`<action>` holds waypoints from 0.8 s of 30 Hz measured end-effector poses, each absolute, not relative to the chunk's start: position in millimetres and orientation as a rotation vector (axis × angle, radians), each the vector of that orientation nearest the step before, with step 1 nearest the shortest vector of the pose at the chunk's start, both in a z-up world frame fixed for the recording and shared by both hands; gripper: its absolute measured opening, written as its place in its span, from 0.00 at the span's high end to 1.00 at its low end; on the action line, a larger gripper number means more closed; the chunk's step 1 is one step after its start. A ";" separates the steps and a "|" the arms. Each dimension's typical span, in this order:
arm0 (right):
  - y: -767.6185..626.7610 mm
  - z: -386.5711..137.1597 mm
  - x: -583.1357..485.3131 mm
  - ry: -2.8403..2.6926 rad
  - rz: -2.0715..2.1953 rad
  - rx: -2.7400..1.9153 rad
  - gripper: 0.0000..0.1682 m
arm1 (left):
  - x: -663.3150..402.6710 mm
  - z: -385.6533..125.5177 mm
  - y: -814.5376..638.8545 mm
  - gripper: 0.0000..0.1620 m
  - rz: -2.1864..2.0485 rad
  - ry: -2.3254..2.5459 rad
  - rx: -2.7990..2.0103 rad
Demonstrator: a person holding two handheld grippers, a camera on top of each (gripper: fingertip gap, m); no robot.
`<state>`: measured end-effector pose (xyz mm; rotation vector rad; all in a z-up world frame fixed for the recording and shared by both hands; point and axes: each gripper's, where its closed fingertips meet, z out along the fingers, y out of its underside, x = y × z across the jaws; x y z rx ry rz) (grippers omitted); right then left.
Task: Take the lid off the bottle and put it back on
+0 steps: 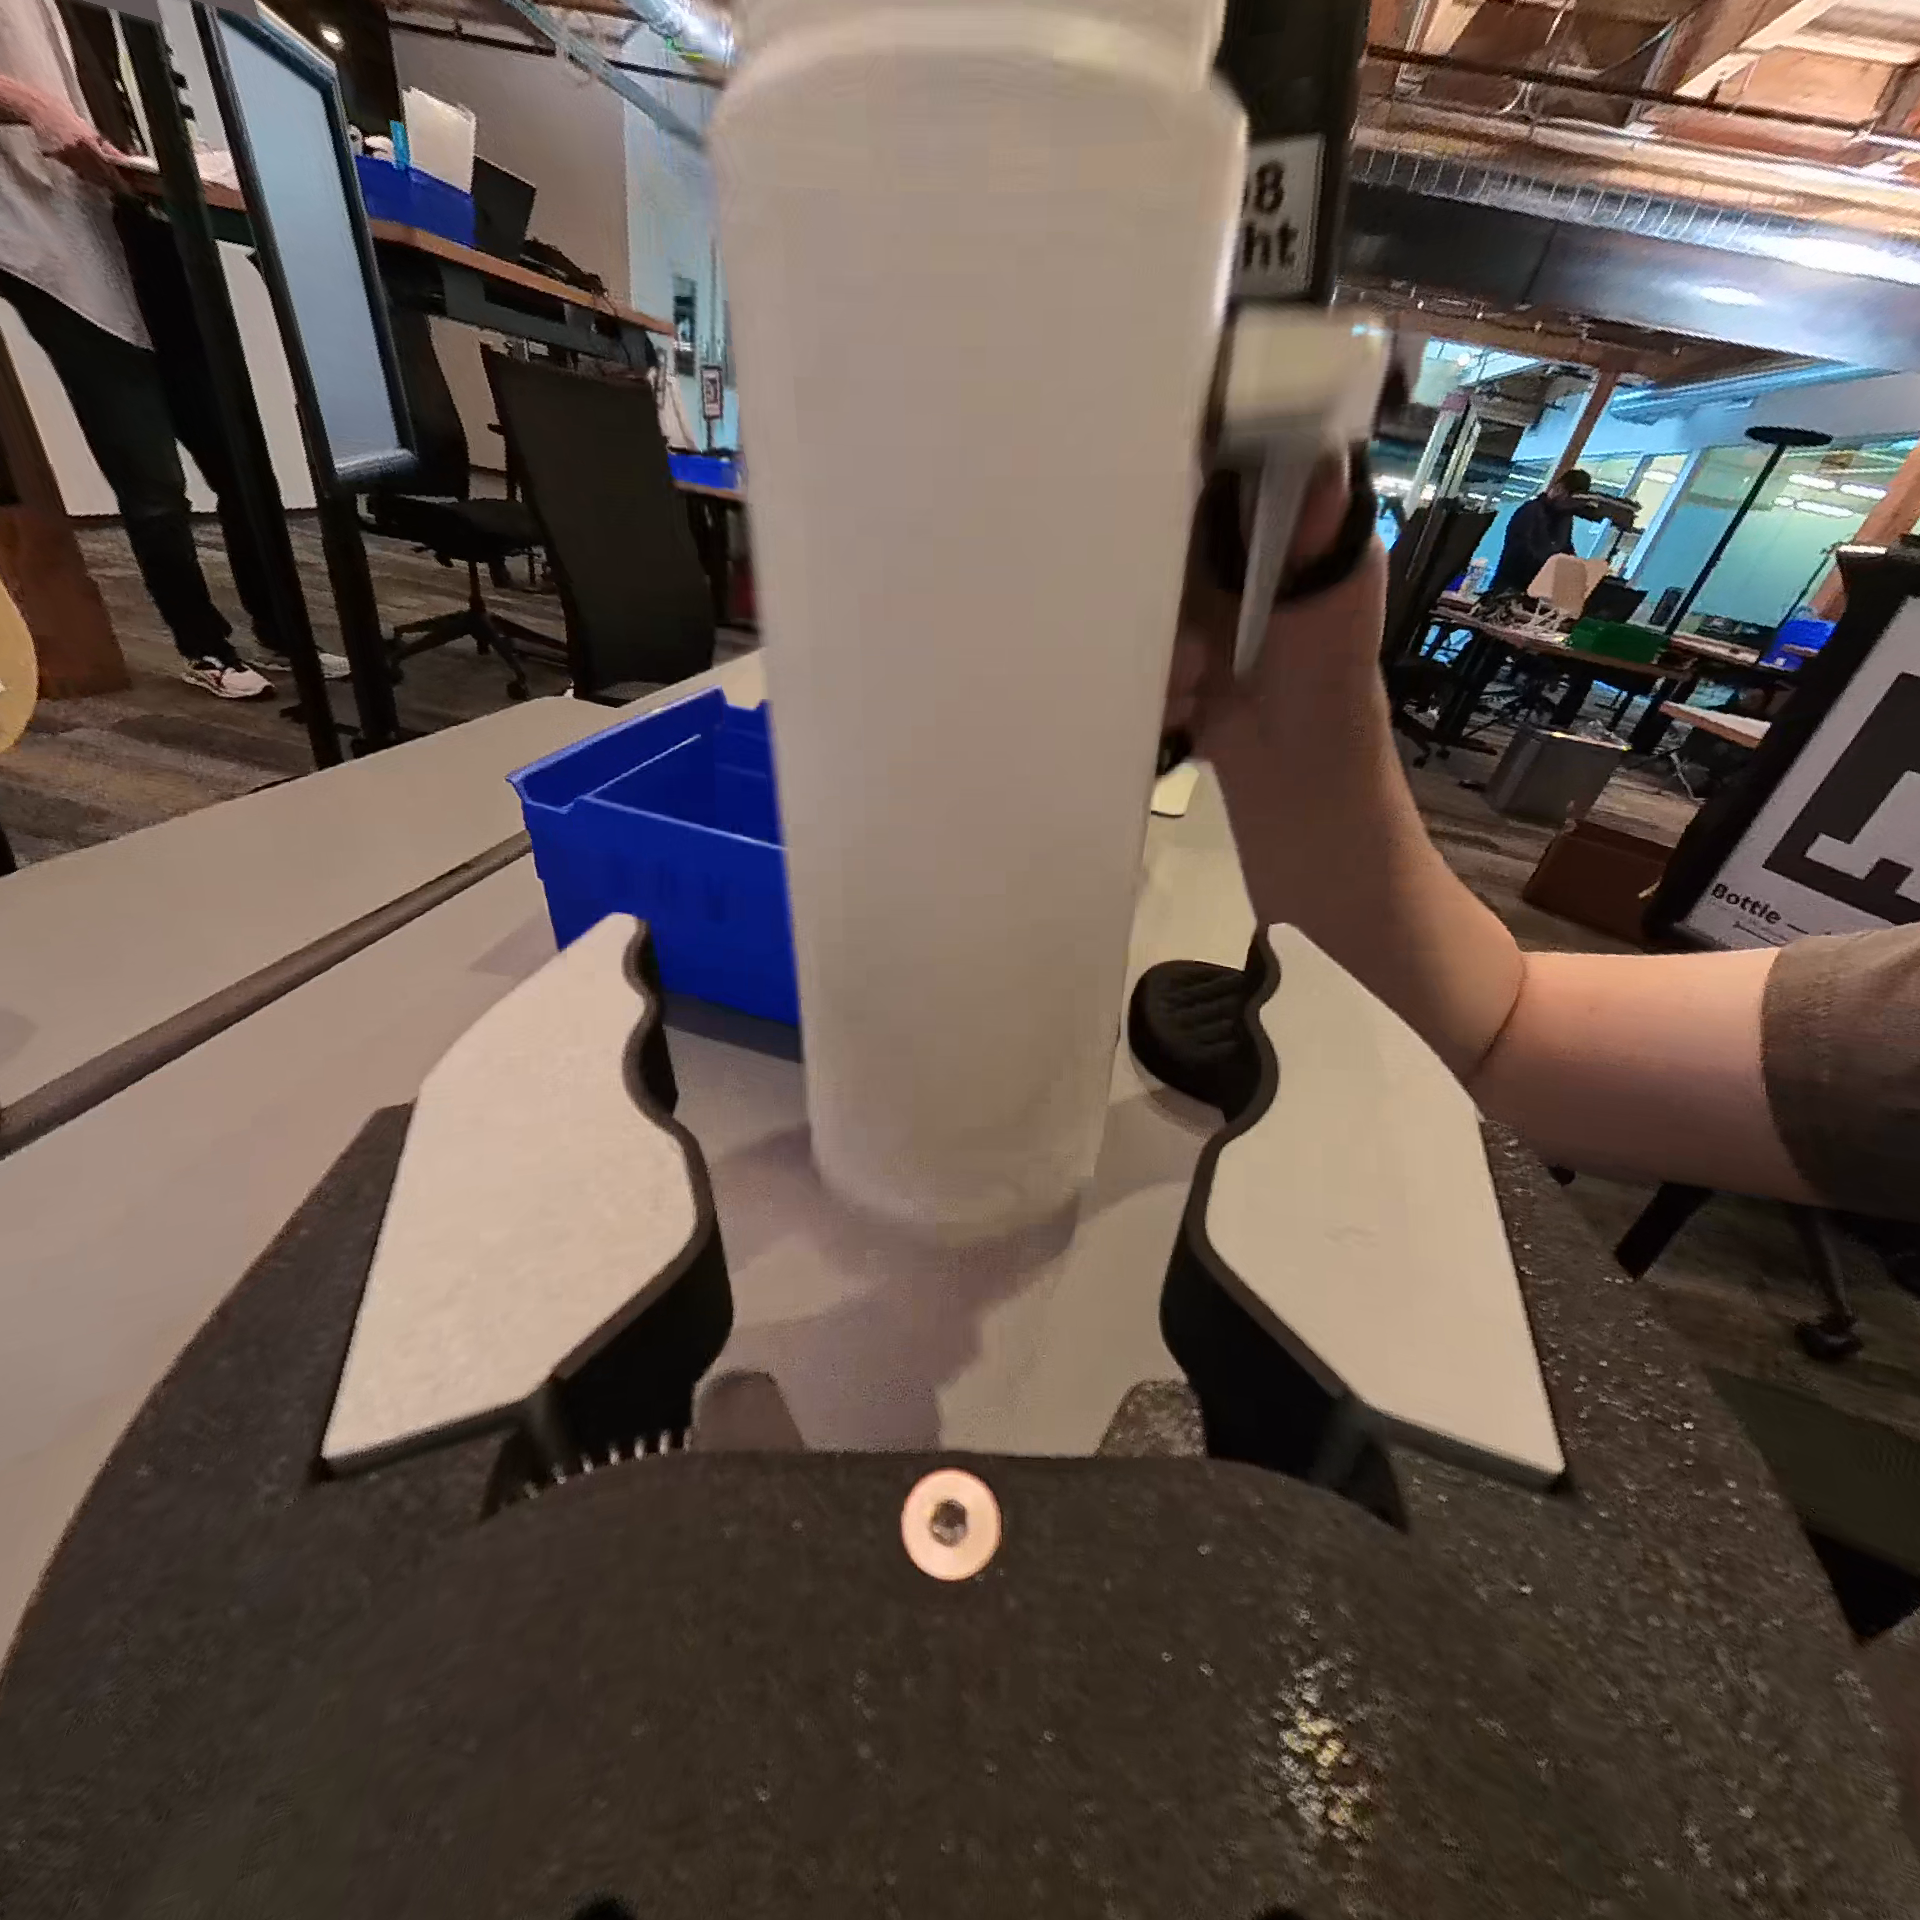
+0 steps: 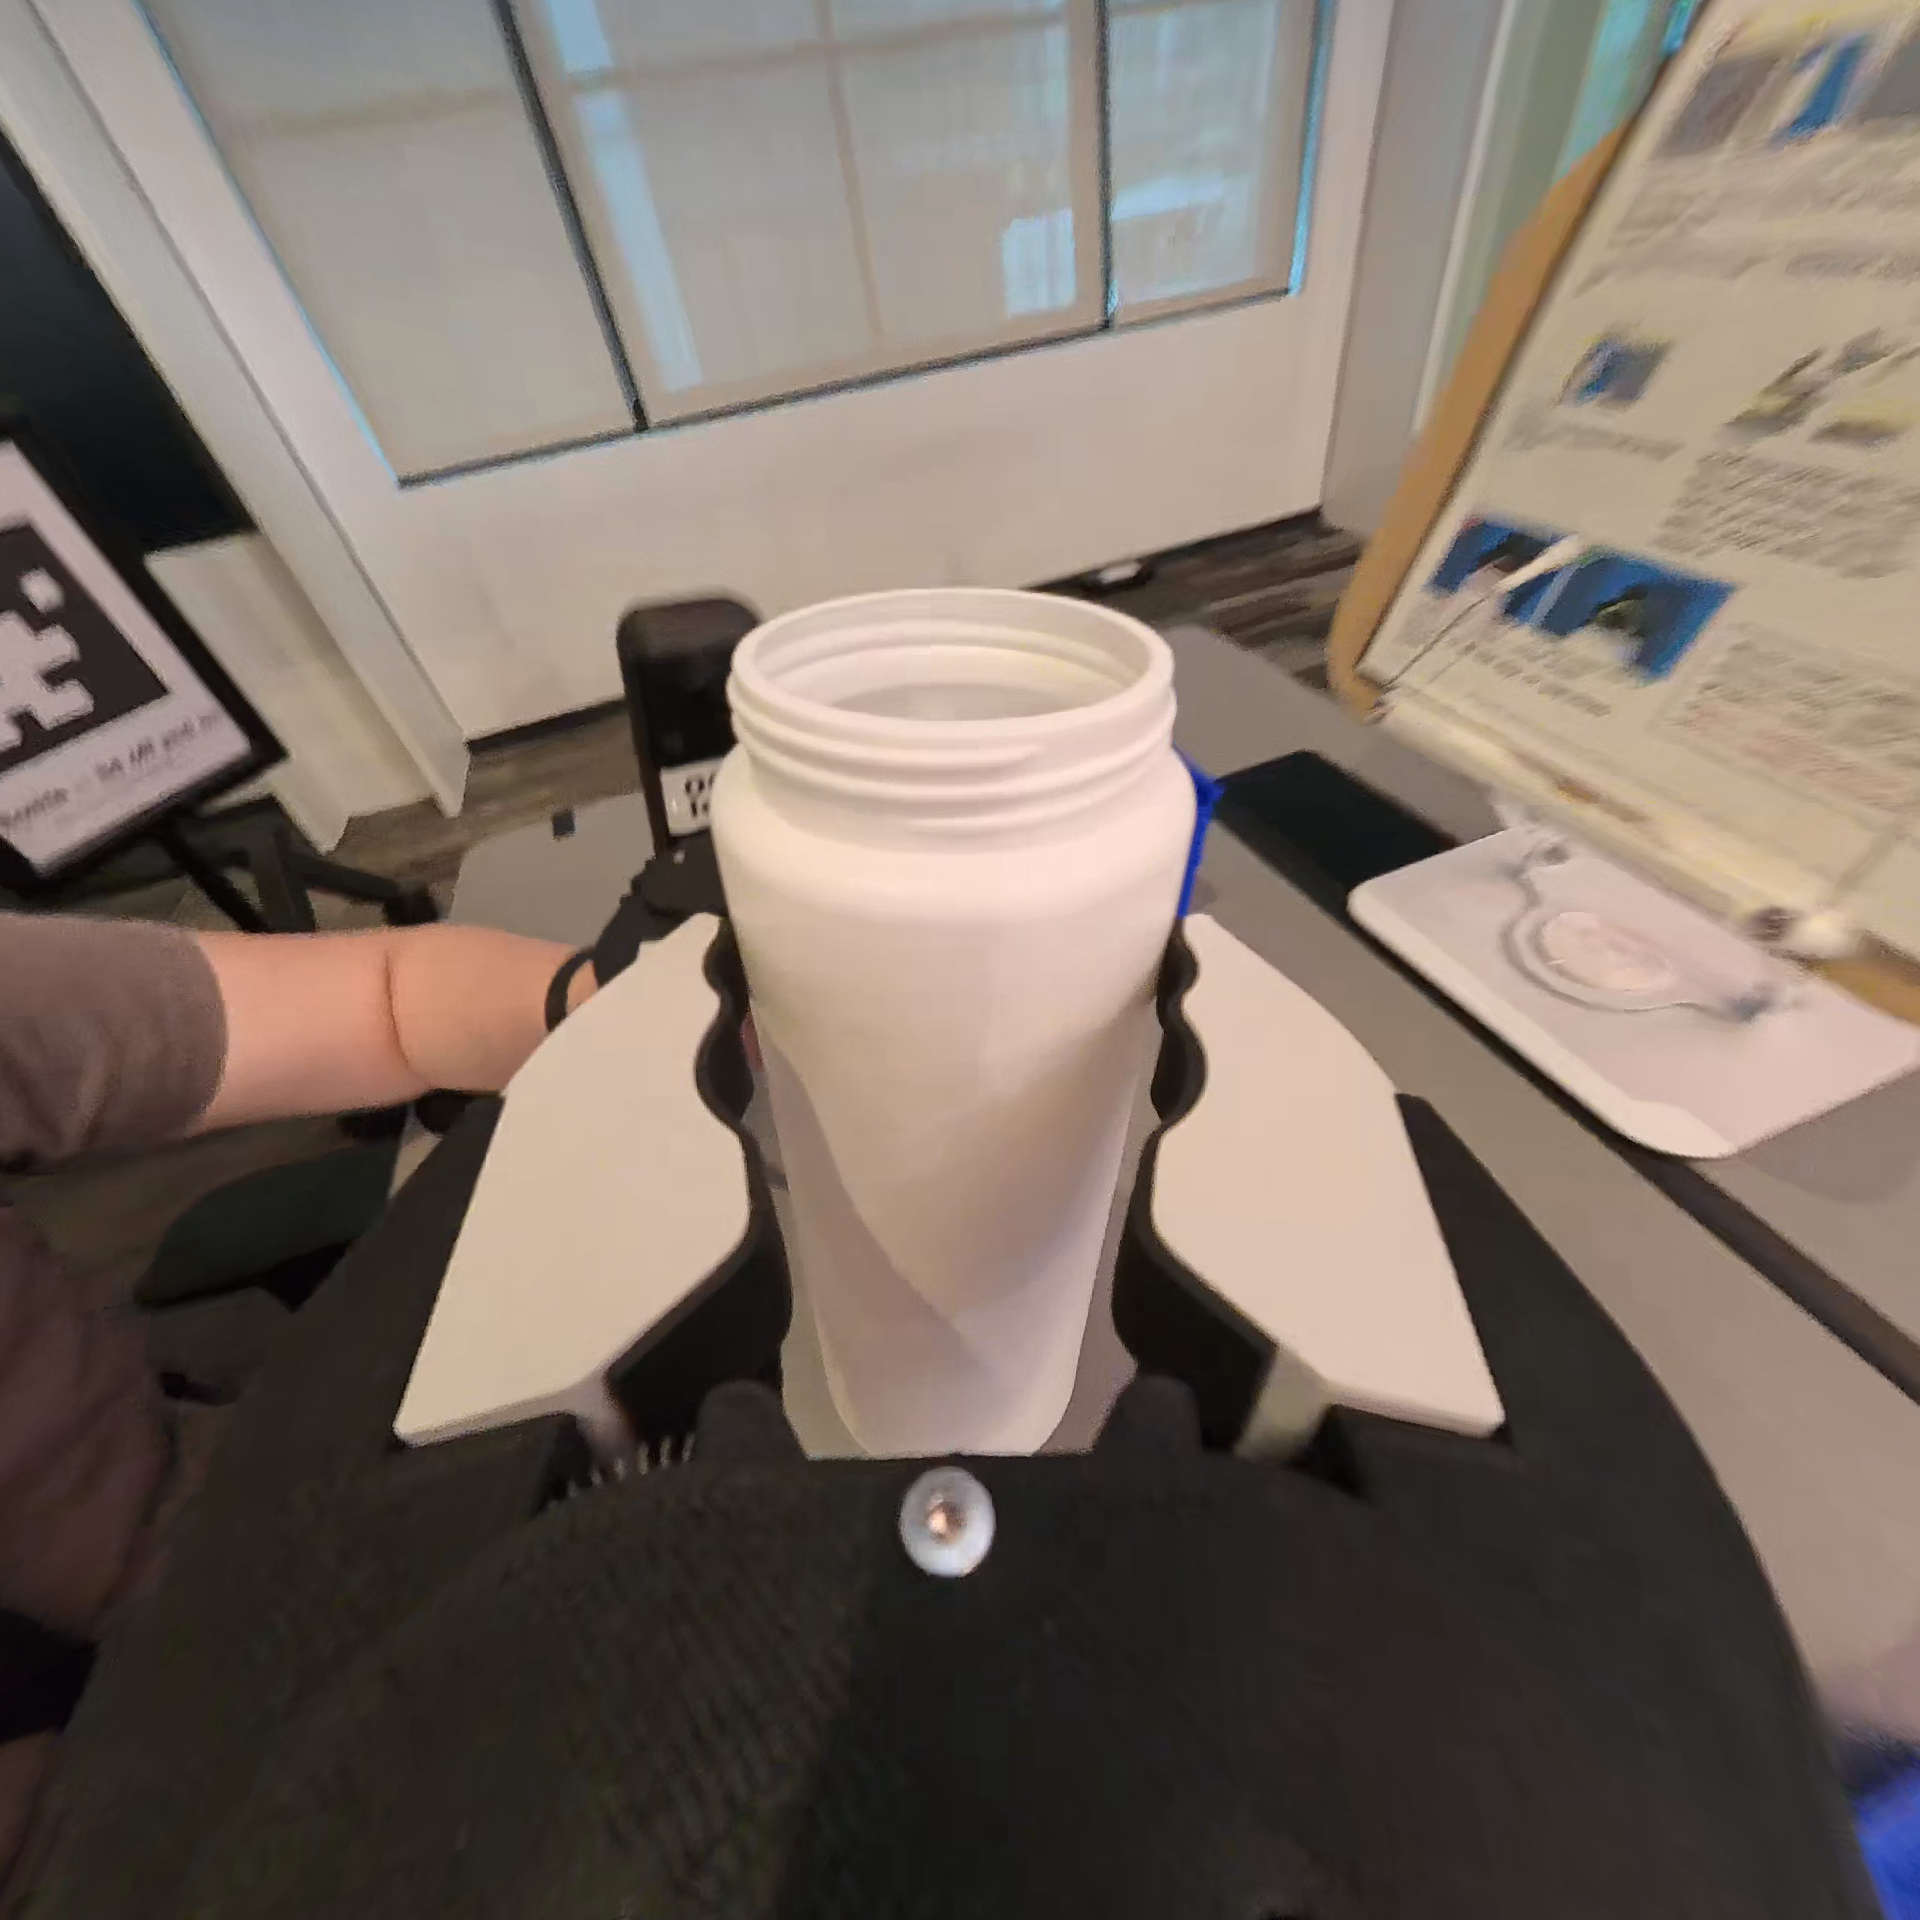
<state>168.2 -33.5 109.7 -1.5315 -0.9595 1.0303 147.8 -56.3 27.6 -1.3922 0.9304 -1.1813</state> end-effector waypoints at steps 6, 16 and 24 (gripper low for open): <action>2.2 143.6 332.6 -0.507 0.627 -1.706 0.53 | 150.8 33.2 -63.6 0.40 -1.207 0.960 -1.390; 89.7 -51.9 382.7 -0.195 0.800 -2.452 0.53 | 154.9 18.0 -55.3 0.42 -1.180 0.938 -1.468; 96.3 -121.1 370.7 -0.125 0.684 -2.704 0.54 | 159.4 15.4 -61.2 0.45 -1.192 0.979 -1.469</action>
